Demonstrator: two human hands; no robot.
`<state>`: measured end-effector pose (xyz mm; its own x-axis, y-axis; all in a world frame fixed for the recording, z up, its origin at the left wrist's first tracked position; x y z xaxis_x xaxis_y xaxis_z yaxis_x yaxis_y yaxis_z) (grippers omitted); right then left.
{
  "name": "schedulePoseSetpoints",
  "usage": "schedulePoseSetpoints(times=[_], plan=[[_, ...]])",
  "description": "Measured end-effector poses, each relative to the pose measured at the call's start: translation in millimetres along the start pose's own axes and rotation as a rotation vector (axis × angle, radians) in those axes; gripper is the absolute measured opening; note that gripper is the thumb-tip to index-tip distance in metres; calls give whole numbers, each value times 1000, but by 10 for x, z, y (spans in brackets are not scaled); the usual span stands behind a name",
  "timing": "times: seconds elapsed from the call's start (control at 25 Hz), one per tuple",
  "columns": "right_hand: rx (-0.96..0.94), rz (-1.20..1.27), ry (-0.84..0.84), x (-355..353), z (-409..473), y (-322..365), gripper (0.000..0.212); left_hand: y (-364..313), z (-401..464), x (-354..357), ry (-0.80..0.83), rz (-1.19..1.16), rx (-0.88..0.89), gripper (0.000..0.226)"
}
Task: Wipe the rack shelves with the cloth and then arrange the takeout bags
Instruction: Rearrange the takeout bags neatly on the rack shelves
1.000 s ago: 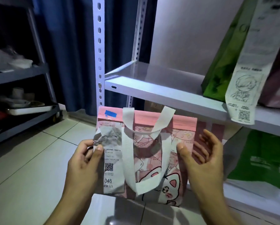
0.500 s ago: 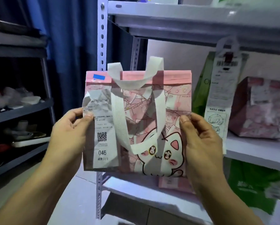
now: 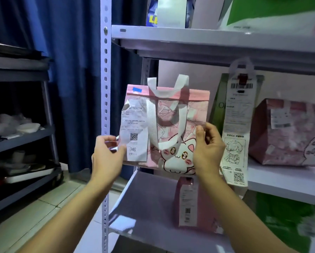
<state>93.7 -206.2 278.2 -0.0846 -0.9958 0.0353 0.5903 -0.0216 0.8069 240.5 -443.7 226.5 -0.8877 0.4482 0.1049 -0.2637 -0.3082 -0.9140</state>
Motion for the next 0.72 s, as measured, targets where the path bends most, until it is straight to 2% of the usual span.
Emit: schedulePoseSetpoints(times=[0.08, 0.24, 0.4, 0.48, 0.56, 0.72], plan=[[12, -42, 8, 11, -21, -151, 16, 151, -100, 5, -15, 82, 30, 21], [87, -81, 58, 116, 68, -239, 22, 197, -56, 91, -23, 96, 65, 14], [93, -234, 101, 175, 124, -325, 16, 134, 16, 284, 66, 109, 124, 36], [57, -443, 109, 131, 13, -466, 13, 161, 10, 381, 125, 144, 172, 39], [20, -621, 113, 104, -67, -567, 22, 232, 28, 456, 181, 188, 218, 40], [37, -769, 217, 319, 100, -616, 18, 377, 210, 603, 268, 341, 194, 65]])
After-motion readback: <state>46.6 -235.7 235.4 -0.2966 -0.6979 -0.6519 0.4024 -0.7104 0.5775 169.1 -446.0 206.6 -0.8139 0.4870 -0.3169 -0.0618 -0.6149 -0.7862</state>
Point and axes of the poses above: each hand's wrist, its own z-axis towards the middle knuckle, its own x-axis out of the palm, y = z × x, the point moved 5 cm from there along z, towards the middle knuckle, and after that the axes turned 12 degrees about -z, right-handed, at the moved point
